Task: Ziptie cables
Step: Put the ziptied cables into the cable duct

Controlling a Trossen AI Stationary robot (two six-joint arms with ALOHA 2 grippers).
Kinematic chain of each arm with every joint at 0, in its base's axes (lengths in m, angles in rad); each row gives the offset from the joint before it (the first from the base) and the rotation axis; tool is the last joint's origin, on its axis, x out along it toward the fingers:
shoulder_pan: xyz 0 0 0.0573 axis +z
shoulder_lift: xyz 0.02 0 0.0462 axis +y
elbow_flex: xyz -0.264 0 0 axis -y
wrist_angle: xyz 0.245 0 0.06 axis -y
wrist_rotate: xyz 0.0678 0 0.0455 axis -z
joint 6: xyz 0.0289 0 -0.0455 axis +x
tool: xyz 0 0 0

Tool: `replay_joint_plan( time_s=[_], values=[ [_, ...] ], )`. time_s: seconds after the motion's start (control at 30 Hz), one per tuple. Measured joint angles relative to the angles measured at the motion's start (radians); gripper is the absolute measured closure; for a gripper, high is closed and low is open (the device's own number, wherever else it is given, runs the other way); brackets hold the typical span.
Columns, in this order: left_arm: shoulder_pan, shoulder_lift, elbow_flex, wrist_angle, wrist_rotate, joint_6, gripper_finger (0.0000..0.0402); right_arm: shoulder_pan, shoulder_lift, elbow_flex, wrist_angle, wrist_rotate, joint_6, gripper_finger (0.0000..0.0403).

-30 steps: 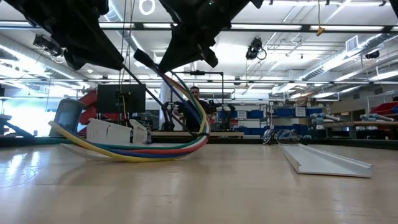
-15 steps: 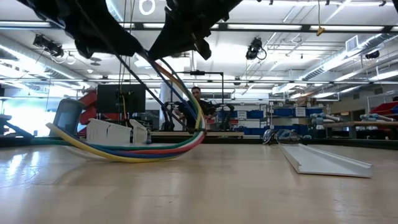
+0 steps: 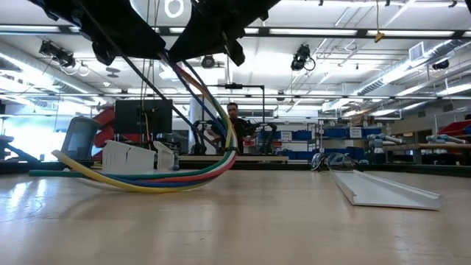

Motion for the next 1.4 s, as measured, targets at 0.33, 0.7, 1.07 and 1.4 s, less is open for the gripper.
replay_joint_plan(
  time_s=[0.33,0.7,1.07,1.4],
  values=[
    [0.000,0.000,0.000,-0.011,0.002,0.004,0.0348,0.002,0.000,0.000,-0.002,-0.004,0.000,0.0403],
    [-0.001,0.000,0.001,0.015,0.052,0.004,0.0349,0.004,0.000,0.001,-0.049,-0.058,-0.033,0.0384],
    [-0.002,0.000,0.005,0.013,0.074,-0.001,0.0357,0.018,0.001,0.000,-0.237,-0.067,-0.077,0.0299],
    [-0.002,0.000,0.005,-0.108,0.085,-0.105,0.0375,0.018,0.001,0.000,-0.265,-0.146,-0.076,0.0268]
  ],
)
